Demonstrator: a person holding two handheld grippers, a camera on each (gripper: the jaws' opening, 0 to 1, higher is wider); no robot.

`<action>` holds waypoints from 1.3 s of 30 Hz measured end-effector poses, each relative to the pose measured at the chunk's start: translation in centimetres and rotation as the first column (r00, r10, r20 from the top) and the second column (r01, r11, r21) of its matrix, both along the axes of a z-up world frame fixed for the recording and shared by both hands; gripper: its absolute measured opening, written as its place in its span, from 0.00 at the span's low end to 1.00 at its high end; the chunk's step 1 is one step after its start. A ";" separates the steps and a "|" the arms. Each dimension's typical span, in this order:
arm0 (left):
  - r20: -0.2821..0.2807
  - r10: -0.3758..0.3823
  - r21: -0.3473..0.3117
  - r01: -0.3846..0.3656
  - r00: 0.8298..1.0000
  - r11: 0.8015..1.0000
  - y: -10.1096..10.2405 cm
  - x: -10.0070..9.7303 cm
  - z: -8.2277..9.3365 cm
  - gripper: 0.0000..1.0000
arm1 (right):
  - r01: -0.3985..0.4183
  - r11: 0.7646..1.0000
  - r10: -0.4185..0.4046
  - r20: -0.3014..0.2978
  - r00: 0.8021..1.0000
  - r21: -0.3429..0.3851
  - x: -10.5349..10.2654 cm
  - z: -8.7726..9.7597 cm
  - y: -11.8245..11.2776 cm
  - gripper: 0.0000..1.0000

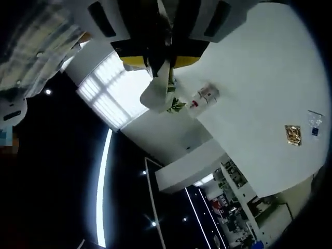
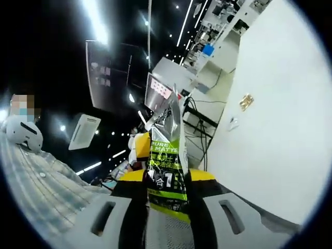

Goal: Arrange the skincare products in the storage area until every visible bottle or jar stands upright without overlapping.

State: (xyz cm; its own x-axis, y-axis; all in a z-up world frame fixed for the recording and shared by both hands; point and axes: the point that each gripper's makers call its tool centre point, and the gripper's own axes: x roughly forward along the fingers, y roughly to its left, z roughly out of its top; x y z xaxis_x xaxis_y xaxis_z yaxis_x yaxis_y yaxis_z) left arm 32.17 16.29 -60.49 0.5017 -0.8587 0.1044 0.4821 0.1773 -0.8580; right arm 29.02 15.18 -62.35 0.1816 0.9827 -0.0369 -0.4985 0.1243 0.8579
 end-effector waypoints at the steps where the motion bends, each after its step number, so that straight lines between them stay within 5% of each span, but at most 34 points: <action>1: 0.000 -0.001 -0.003 0.001 1.000 1.000 0.0 0.0 0.0 0.17 | -0.003 1.000 0.003 0.004 1.000 -0.001 0.1 0.1 -0.1 0.26; 14: -0.008 -0.006 -0.040 0.006 1.000 0.999 0.1 0.1 0.5 0.17 | -0.029 1.000 0.029 0.003 1.000 0.008 0.2 1.5 -0.6 0.16; 18: 0.005 -0.010 -0.061 0.010 1.000 0.998 0.2 -0.2 1.0 0.17 | -0.026 0.998 0.029 -0.049 0.998 0.060 0.2 2.2 -0.9 0.11; 19: 0.030 -0.002 -0.096 0.005 1.000 0.995 0.5 -0.2 1.7 0.16 | 0.028 1.000 -0.027 -0.091 0.996 0.005 1.4 1.1 -1.9 0.00; 20: -0.001 0.033 -0.128 -0.033 0.999 0.991 1.2 0.2 2.1 0.12 | 0.037 0.989 -0.020 -0.120 0.993 0.141 1.8 3.1 -2.3 0.00; 21: 0.021 0.039 -0.080 -0.037 0.999 0.996 1.3 0.3 1.4 0.10 | 0.054 0.982 -0.028 -0.147 0.989 0.179 2.5 3.8 -2.5 0.00; 23: 0.016 0.040 -0.076 -0.038 0.999 0.996 1.1 0.6 1.3 0.10 | 0.006 0.994 0.000 -0.062 0.998 0.107 2.3 3.2 -2.1 0.00; 39: -0.022 0.101 -0.146 -0.103 0.995 0.984 1.6 1.7 1.4 0.03 | -0.042 0.993 0.058 -0.149 0.987 0.112 3.7 3.3 -1.3 0.00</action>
